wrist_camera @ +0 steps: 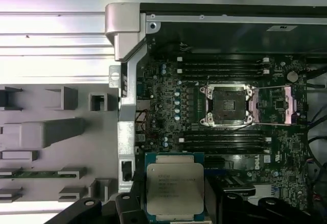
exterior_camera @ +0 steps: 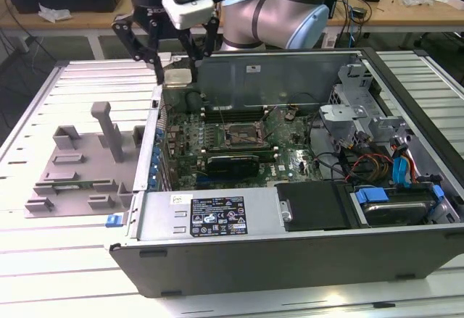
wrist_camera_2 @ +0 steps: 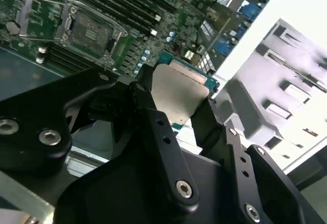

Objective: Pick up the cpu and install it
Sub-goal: 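Pick up the cpu and move it towards the insertion slot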

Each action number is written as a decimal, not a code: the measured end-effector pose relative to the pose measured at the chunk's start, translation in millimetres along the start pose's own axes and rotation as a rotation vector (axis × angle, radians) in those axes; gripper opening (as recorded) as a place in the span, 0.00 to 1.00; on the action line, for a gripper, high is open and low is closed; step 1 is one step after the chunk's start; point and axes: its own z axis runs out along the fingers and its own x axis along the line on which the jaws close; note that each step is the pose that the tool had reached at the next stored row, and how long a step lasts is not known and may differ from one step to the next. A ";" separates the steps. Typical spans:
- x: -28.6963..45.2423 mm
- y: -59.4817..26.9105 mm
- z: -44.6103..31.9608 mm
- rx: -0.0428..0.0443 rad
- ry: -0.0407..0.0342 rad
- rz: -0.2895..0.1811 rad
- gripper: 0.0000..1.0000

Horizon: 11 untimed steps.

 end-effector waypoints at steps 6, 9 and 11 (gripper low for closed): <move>-30.0 0.3 1.0 0.0000 0.0000 0.000 0.54; -43.8 0.4 1.4 0.0000 0.0000 0.000 0.54; -49.9 0.5 1.7 -0.0001 0.0000 0.000 0.54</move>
